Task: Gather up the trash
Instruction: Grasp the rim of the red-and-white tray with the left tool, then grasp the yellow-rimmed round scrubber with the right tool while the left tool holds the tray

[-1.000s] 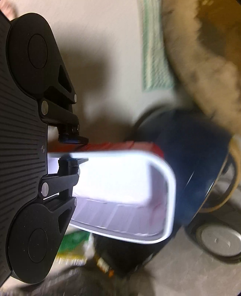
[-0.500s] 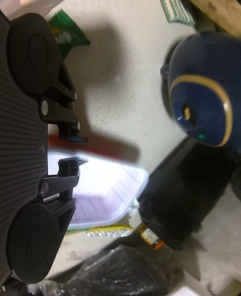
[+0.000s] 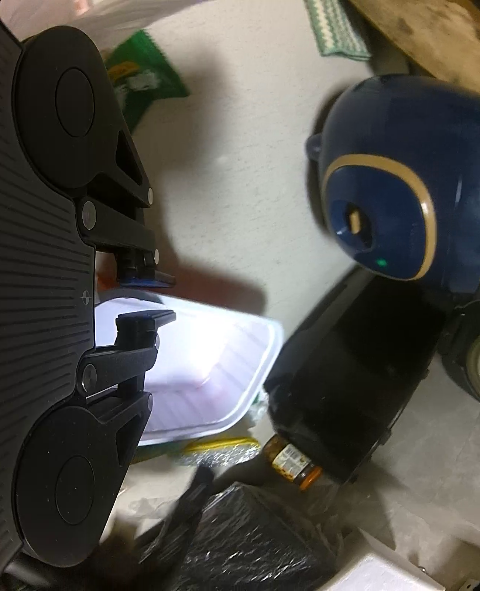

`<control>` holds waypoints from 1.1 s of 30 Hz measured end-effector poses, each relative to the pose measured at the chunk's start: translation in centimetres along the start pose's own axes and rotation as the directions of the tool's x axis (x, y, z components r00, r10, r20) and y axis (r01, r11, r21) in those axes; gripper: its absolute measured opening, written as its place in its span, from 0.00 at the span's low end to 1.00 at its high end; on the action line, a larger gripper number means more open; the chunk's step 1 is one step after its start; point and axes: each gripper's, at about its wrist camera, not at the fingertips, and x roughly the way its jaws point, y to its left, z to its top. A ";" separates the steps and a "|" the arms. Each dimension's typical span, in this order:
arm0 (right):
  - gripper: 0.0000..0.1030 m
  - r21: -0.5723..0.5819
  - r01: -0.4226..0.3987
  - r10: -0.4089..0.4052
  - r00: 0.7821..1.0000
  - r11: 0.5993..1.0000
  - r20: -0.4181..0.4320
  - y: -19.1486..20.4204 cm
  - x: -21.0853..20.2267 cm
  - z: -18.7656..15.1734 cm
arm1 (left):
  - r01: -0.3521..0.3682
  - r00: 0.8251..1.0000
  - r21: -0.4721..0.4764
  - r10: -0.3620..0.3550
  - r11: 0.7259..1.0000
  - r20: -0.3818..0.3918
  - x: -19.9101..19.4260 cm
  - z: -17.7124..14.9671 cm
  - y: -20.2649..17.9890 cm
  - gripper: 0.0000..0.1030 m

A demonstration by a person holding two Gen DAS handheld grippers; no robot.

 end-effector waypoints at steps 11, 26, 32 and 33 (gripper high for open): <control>0.41 0.238 -0.018 0.023 1.000 0.971 -0.021 -5.6 2.9 0.9 | 0.029 0.999 -0.016 -0.030 0.999 -0.024 0.8 0.3 -0.5 0.15; 0.33 0.525 -0.017 0.032 0.999 0.851 -0.020 -14.1 3.8 -0.8 | 0.061 0.995 -0.103 -0.069 0.993 -0.069 4.8 1.7 -0.1 0.17; 0.14 0.456 -0.067 0.060 0.998 0.887 0.029 -12.9 0.9 -0.1 | 0.010 0.999 -0.120 -0.016 0.993 -0.044 4.3 1.5 -0.5 0.14; 0.14 0.454 -0.083 0.074 0.997 0.887 0.037 -12.7 0.2 -0.1 | 0.012 0.999 -0.120 -0.017 0.993 -0.036 4.2 1.4 -0.6 0.14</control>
